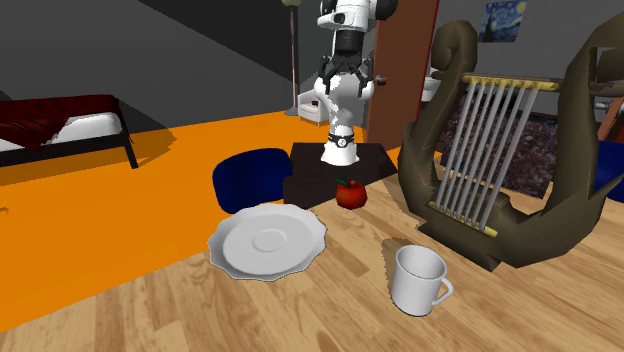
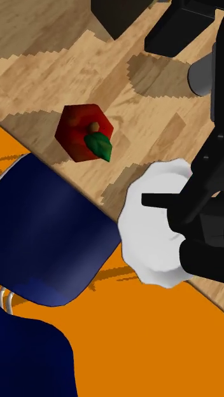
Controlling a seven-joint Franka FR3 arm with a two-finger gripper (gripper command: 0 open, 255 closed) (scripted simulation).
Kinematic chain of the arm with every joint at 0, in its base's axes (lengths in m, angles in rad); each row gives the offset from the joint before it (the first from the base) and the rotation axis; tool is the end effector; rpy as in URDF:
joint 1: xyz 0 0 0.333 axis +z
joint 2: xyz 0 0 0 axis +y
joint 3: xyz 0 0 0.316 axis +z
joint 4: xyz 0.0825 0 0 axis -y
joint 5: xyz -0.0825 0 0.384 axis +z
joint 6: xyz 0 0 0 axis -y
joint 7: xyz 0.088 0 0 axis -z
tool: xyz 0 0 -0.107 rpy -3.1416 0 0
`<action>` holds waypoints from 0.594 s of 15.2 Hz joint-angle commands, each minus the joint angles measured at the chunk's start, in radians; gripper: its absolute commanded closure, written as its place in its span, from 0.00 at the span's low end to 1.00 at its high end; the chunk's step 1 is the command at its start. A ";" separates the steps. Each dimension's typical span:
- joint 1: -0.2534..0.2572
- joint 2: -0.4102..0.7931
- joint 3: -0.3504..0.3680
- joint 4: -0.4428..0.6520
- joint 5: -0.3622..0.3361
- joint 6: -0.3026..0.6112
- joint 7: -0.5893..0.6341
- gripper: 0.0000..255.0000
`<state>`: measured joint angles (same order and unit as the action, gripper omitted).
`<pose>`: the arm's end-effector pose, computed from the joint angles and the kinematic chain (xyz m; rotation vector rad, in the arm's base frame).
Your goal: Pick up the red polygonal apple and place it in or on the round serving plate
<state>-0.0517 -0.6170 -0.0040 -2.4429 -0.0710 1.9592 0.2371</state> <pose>0.3775 -0.0259 0.5272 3.0535 -0.4143 0.2140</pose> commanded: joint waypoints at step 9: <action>-0.024 0.292 0.050 -0.066 0.052 0.267 0.234 0.00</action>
<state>-0.0745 -0.3523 0.0419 -2.5096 -0.0248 2.2074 0.4471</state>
